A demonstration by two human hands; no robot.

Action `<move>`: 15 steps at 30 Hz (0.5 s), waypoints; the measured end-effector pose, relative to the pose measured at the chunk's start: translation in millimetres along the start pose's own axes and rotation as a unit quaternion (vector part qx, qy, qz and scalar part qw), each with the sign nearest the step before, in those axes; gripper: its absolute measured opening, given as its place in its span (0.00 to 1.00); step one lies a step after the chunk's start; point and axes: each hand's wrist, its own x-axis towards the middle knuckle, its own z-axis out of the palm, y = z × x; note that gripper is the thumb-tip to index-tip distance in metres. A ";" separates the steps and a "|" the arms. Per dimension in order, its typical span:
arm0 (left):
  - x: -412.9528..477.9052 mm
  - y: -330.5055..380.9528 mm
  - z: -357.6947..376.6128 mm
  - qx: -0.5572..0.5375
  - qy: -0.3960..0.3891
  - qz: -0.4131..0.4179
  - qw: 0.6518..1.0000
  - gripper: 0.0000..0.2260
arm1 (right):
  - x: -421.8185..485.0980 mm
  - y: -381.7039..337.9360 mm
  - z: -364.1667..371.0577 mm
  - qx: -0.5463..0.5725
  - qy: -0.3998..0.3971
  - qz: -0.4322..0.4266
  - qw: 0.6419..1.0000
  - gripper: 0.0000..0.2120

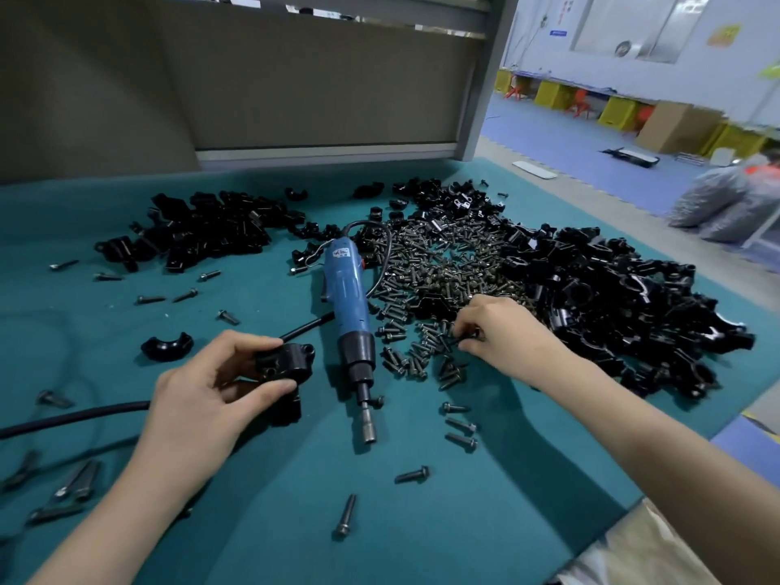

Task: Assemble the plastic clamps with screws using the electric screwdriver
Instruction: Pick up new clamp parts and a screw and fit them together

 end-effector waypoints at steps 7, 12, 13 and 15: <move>0.3 3.1 -2.0 0.002 0.001 -0.022 1.000 0.15 | 6.4 -9.4 -12.2 0.019 -0.063 0.004 0.998 0.04; 1.2 4.1 -1.1 -0.006 -0.001 -0.028 1.000 0.14 | -12.6 -57.8 -39.5 0.201 0.084 -0.042 0.975 0.07; 1.3 3.8 -0.7 -0.007 -0.003 -0.028 1.000 0.13 | -16.6 -76.0 -45.4 0.225 0.097 -0.084 0.966 0.06; 1.5 2.0 -0.1 -0.008 -0.005 -0.025 1.000 0.14 | -19.8 -110.4 -50.8 0.214 0.117 -0.175 0.954 0.04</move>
